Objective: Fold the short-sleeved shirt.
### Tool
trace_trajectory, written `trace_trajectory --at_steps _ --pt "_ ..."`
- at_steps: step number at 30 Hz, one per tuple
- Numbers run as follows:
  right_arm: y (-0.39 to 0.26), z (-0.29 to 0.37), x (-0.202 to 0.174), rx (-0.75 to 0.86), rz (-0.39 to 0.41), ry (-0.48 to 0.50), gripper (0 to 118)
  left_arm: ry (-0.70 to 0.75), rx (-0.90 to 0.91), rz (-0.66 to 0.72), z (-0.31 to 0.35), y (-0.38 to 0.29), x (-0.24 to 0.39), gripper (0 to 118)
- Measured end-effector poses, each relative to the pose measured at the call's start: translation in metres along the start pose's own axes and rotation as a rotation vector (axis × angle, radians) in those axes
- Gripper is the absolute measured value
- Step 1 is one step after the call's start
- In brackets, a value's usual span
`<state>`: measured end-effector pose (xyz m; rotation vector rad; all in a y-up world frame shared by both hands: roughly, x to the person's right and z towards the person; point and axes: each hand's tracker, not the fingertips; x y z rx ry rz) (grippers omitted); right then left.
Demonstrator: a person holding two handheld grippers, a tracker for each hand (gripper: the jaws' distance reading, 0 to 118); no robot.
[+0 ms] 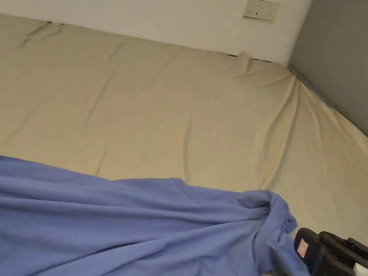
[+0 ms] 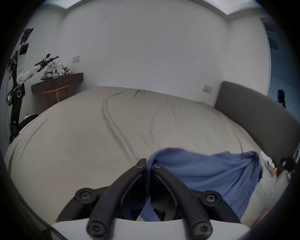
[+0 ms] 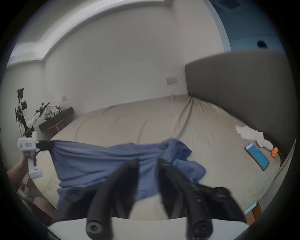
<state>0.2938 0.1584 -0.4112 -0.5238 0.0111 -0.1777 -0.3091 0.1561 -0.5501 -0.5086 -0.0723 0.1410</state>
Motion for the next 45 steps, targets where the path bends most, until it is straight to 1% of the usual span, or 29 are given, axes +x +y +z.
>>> trace_trajectory --at_steps 1,2,3,4,5,6,7,8,9,11,12,13,14,15,16,17,18,19,21,22,23,27,30,31,34,37,39,42,45 --pt "-0.001 -0.016 0.018 -0.048 0.038 -0.035 101 -0.001 0.010 0.010 0.005 0.005 -0.001 2" --pt "-0.001 -0.030 0.033 -0.089 0.049 -0.080 116 0.004 0.013 0.009 0.008 0.008 0.000 2" --pt "-0.003 -0.049 0.052 -0.116 0.061 -0.143 118 0.012 0.012 0.004 0.010 0.010 -0.001 2" --pt "-0.002 -0.067 0.068 -0.144 0.066 -0.173 114 0.028 0.015 -0.004 0.012 0.012 -0.001 2" --pt "0.001 -0.082 0.081 -0.159 0.028 -0.179 112 0.035 0.016 -0.006 0.011 0.012 -0.001 2" --pt "0.004 -0.099 0.093 -0.192 -0.025 -0.173 109 0.041 0.014 -0.005 0.011 0.013 0.000 2" --pt "0.005 -0.116 0.102 -0.218 -0.067 -0.134 106 0.045 0.013 -0.002 0.011 0.013 0.000 2" --pt "0.006 -0.129 0.106 -0.233 -0.098 -0.099 106 0.048 0.009 0.001 0.011 0.012 0.001 2" --pt "0.005 -0.144 0.106 -0.250 -0.106 -0.060 107 0.051 0.002 0.002 0.010 0.011 0.003 2" --pt "-0.002 -0.166 0.098 -0.292 -0.031 0.000 106 0.063 -0.012 -0.011 0.004 0.008 0.003 2" --pt "-0.009 -0.178 0.093 -0.336 0.026 -0.009 106 0.068 -0.020 -0.020 0.003 0.007 0.005 2" --pt "-0.017 -0.188 0.088 -0.412 0.080 -0.052 106 0.070 -0.028 -0.027 0.003 0.006 0.007 2" --pt "-0.023 -0.195 0.085 -0.476 0.113 -0.080 93 0.070 -0.031 -0.031 0.003 0.005 0.009 2" --pt "-0.029 -0.191 0.071 -0.457 0.196 -0.157 77 0.068 -0.036 -0.037 0.003 0.005 0.010 2" --pt "-0.022 -0.181 0.065 -0.337 0.280 -0.108 50 0.071 -0.040 -0.043 0.003 0.005 0.011 2" --pt "-0.020 -0.179 0.065 -0.361 0.209 -0.005 11 0.070 -0.042 -0.046 0.003 0.005 0.011 2" --pt "-0.018 -0.177 0.064 -0.382 0.182 0.022 12 0.071 -0.042 -0.047 0.005 0.006 0.013 2" --pt "-0.020 -0.172 0.057 -0.388 0.189 -0.022 12 0.072 -0.041 -0.045 0.006 0.006 0.014 2" --pt "-0.022 -0.165 0.045 -0.388 0.318 -0.033 12 0.075 -0.030 -0.036 0.012 0.007 0.014 2" --pt "-0.021 -0.155 0.040 -0.370 0.337 -0.058 12 0.075 -0.023 -0.036 0.016 0.007 0.015 2" --pt "-0.017 -0.142 0.037 -0.333 0.330 -0.076 12 0.074 -0.014 -0.038 0.022 0.008 0.016 2" --pt "0.033 -0.074 0.045 -0.109 0.190 -0.085 12 0.060 0.055 -0.072 0.061 0.031 0.015 2" --pt "0.081 -0.020 0.053 0.012 0.123 -0.056 12 0.059 0.134 -0.033 0.094 0.062 0.003 1" --pt "0.098 0.005 0.048 0.053 0.106 -0.049 12 0.058 0.154 -0.012 0.106 0.074 -0.001 1" --pt "0.138 0.053 0.042 0.147 0.159 -0.101 12 0.113 0.217 -0.045 0.135 0.102 -0.010 1" --pt "0.176 0.093 0.038 0.208 0.130 -0.112 12 0.110 0.261 -0.029 0.164 0.133 -0.018 1" --pt "0.197 0.110 0.034 0.256 0.135 -0.105 12 0.112 0.296 -0.003 0.178 0.154 -0.020 1" --pt "0.230 0.119 0.021 0.296 0.177 -0.132 12 0.120 0.333 0.015 0.186 0.185 -0.020 1" --pt "0.261 0.110 0.006 0.322 0.219 -0.173 12 0.150 0.375 -0.014 0.181 0.212 -0.010 1"
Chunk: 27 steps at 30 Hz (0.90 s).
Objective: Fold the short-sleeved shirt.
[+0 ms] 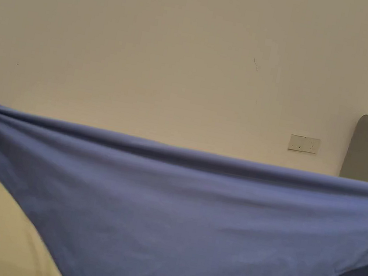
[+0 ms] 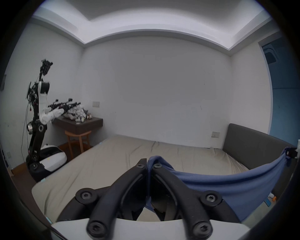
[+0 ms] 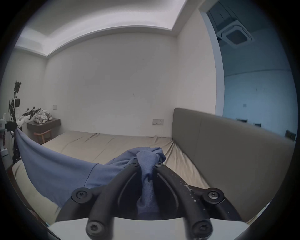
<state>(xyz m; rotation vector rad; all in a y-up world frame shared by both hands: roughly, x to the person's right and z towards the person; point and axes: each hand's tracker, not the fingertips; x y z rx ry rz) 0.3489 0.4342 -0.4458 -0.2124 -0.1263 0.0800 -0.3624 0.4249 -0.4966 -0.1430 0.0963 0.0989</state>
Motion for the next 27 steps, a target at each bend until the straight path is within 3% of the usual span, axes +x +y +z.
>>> trace_trajectory --at_steps 16,24,27 --pt "0.098 -0.185 -0.026 0.144 -0.022 -0.155 12 0.140 0.110 -0.034 -0.184 0.081 0.053 1" --pt "0.093 -0.278 -0.031 0.167 -0.015 -0.214 12 0.193 0.128 -0.110 -0.255 0.060 0.096 1" --pt "0.068 -0.305 -0.036 0.117 0.004 -0.235 12 0.179 0.098 -0.078 -0.281 0.031 0.096 1"
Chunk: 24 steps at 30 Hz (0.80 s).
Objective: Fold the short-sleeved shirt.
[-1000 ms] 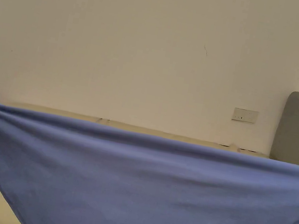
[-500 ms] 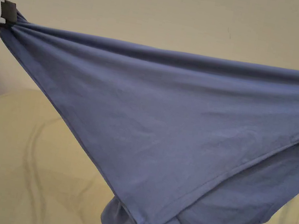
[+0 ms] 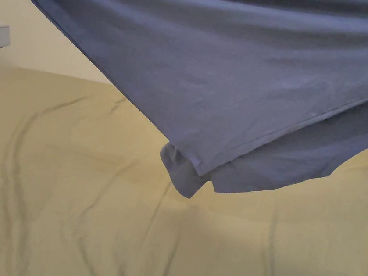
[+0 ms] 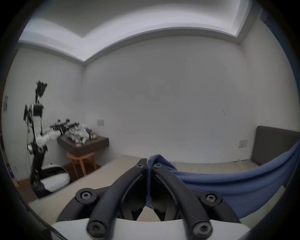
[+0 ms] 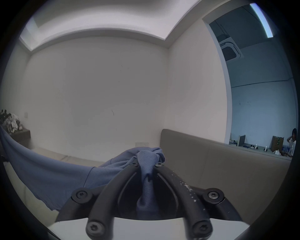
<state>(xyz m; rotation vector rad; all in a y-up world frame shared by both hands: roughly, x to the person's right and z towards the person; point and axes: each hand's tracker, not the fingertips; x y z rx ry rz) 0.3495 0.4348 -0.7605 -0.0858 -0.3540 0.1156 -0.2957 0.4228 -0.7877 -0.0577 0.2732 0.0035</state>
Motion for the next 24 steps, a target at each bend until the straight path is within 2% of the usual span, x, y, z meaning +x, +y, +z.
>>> trace_trajectory --at_steps 1,2,4,9,12,15,20,22,24 --pt "-0.013 -0.008 -0.004 -0.016 0.029 -0.007 12 -0.021 -0.033 0.051 -0.011 -0.014 -0.001 1" --pt "-0.026 -0.013 -0.006 -0.018 0.033 -0.005 12 -0.016 -0.043 0.042 -0.023 -0.027 -0.001 1" --pt "-0.057 -0.022 -0.012 -0.046 0.047 0.004 12 0.000 -0.085 -0.037 -0.035 -0.066 0.005 1" --pt "-0.139 -0.022 -0.015 -0.165 0.070 0.034 12 -0.036 -0.202 -0.133 -0.037 -0.149 0.007 1" --pt "-0.184 0.010 -0.012 -0.189 0.079 0.072 12 -0.078 -0.265 -0.201 -0.020 -0.189 0.003 1" --pt "-0.221 0.048 -0.001 -0.258 0.118 0.123 12 -0.127 -0.319 -0.142 0.009 -0.220 -0.012 1" --pt "-0.263 0.136 0.032 -0.292 0.054 0.151 12 -0.204 -0.406 -0.170 0.086 -0.260 -0.049 1" --pt "-0.275 0.176 0.047 -0.307 0.060 0.166 12 -0.213 -0.453 -0.080 0.124 -0.269 -0.070 1" --pt "-0.283 0.220 0.055 -0.311 0.064 0.175 12 -0.218 -0.480 -0.054 0.157 -0.278 -0.089 1"
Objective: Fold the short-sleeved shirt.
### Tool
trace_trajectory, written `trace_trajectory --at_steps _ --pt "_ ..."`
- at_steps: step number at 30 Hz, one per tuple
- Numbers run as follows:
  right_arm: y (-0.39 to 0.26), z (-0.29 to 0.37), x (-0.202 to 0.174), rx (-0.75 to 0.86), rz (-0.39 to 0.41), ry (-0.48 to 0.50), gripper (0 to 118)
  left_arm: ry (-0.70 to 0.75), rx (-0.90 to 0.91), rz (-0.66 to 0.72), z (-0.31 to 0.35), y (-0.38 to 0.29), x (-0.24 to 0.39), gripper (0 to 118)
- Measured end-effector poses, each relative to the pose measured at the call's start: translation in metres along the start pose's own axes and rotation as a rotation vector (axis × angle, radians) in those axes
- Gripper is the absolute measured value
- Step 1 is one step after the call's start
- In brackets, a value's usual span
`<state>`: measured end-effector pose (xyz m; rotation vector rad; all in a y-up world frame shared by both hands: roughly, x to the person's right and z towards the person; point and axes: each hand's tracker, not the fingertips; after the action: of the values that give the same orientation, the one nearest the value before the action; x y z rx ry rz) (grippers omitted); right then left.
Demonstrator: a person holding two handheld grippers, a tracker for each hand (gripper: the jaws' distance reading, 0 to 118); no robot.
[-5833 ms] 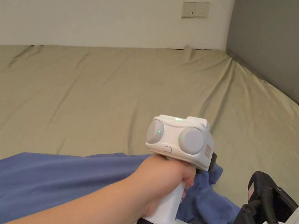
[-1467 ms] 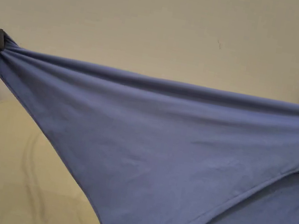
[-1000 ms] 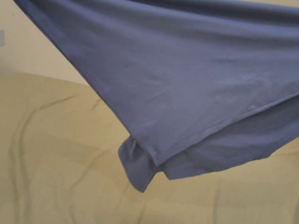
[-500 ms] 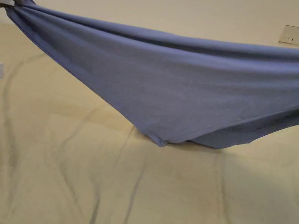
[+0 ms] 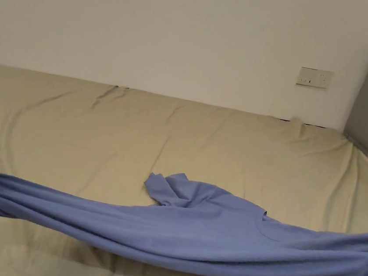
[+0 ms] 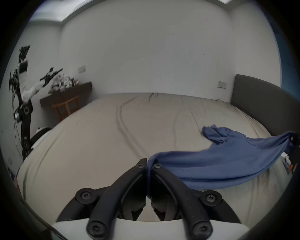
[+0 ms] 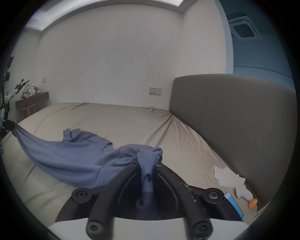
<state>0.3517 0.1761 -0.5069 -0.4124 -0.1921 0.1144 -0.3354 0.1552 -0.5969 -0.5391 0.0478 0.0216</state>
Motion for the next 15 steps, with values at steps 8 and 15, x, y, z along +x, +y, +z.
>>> trace_trajectory --at_steps 8,15 --pt "-0.078 0.120 0.019 -0.043 -0.029 0.030 12 -0.061 -0.076 0.071 0.100 -0.091 -0.025 1" --pt "-0.138 0.121 0.028 -0.150 -0.019 0.013 12 -0.083 -0.113 0.050 0.124 -0.138 -0.028 1"
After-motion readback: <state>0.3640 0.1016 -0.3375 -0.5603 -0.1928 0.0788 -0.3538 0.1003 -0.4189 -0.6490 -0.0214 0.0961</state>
